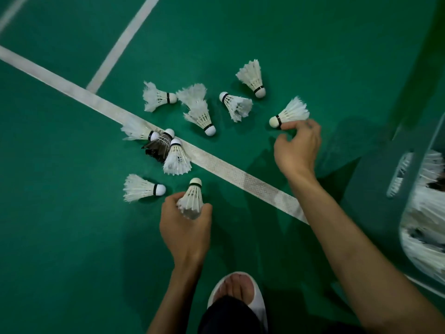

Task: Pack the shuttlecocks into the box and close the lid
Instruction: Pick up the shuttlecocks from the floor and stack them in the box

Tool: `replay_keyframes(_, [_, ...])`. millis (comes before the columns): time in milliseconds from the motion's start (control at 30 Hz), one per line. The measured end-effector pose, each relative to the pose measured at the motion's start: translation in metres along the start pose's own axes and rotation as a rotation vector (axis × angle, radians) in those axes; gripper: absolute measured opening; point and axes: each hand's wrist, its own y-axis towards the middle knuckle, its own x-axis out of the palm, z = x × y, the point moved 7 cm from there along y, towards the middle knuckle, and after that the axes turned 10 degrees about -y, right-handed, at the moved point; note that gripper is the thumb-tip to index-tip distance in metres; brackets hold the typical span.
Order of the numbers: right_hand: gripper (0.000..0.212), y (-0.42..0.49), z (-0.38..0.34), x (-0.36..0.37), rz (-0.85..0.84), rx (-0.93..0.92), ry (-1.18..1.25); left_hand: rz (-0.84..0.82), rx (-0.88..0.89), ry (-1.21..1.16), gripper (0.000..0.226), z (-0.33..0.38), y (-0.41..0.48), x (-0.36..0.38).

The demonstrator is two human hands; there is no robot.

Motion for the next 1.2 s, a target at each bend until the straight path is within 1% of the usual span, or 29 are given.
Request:
replay_keyframes(33, [0.026, 0.003, 0.004, 0.005, 0.000, -0.002, -0.006, 0.016, 0.028, -0.052, 0.029, 0.009, 0.002, -0.004])
replay_keyframes(100, [0.023, 0.005, 0.009, 0.009, 0.020, 0.002, 0.016, 0.059, 0.180, -0.080, 0.027, 0.031, 0.013, -0.009])
replay_keyframes(167, [0.020, 0.002, 0.007, 0.007, 0.051, -0.014, 0.072, 0.074, 0.339, 0.036, 0.033, 0.049, 0.031, -0.004])
replay_keyframes(200, [0.017, 0.001, 0.003, 0.004, 0.073, -0.023, 0.094, 0.031, 0.373, 0.112, 0.036, 0.051, 0.042, 0.005])
replay_keyframes(233, [0.015, 0.000, -0.001, 0.000, 0.100, -0.039, 0.106, -0.041, 0.377, 0.192, 0.037, 0.050, 0.053, 0.016])
replay_keyframes(300, [0.019, 0.003, -0.010, -0.003, 0.122, -0.099, 0.077, -0.194, 0.361, 0.350, 0.041, 0.040, 0.067, 0.036])
replay_keyframes(367, [0.028, 0.008, -0.021, 0.001, 0.073, -0.179, -0.009, -0.242, 0.369, 0.435, 0.042, 0.032, 0.071, 0.045])
replay_keyframes(467, [0.037, 0.013, -0.033, 0.016, -0.062, -0.271, -0.023, -0.196, 0.294, 0.367, 0.037, 0.029, 0.069, 0.042])
replay_keyframes(567, [0.035, 0.005, -0.036, 0.022, -0.101, -0.269, -0.017, -0.156, 0.189, 0.307, 0.038, 0.027, 0.068, 0.036])
replay_keyframes(633, [0.035, -0.014, -0.039, 0.019, -0.054, -0.303, -0.057, -0.125, 0.144, 0.258, 0.039, 0.029, 0.068, 0.031])
replay_keyframes(733, [0.031, -0.055, -0.057, -0.001, 0.086, -0.470, -0.069, -0.052, 0.147, 0.061, 0.028, 0.055, 0.054, 0.022])
replay_keyframes(800, [0.022, -0.072, -0.070, -0.026, 0.192, -0.528, -0.029, -0.080, 0.219, -0.043, 0.028, 0.090, 0.031, 0.029])
replay_keyframes(867, [0.016, -0.078, -0.077, -0.064, 0.290, -0.498, -0.010, -0.157, 0.308, -0.134, 0.028, 0.130, 0.006, 0.045])
replay_keyframes(1000, [0.013, -0.084, -0.066, -0.159, 0.429, -0.410, -0.019, -0.271, 0.444, -0.306, 0.029, 0.202, -0.038, 0.073])
replay_keyframes(1100, [0.012, -0.091, -0.039, -0.235, 0.507, -0.329, -0.022, -0.376, 0.499, -0.396, 0.027, 0.241, -0.075, 0.091])
replay_keyframes(1200, [0.009, -0.089, 0.014, -0.304, 0.553, -0.187, 0.092, -0.574, 0.573, -0.414, 0.026, 0.276, -0.120, 0.117])
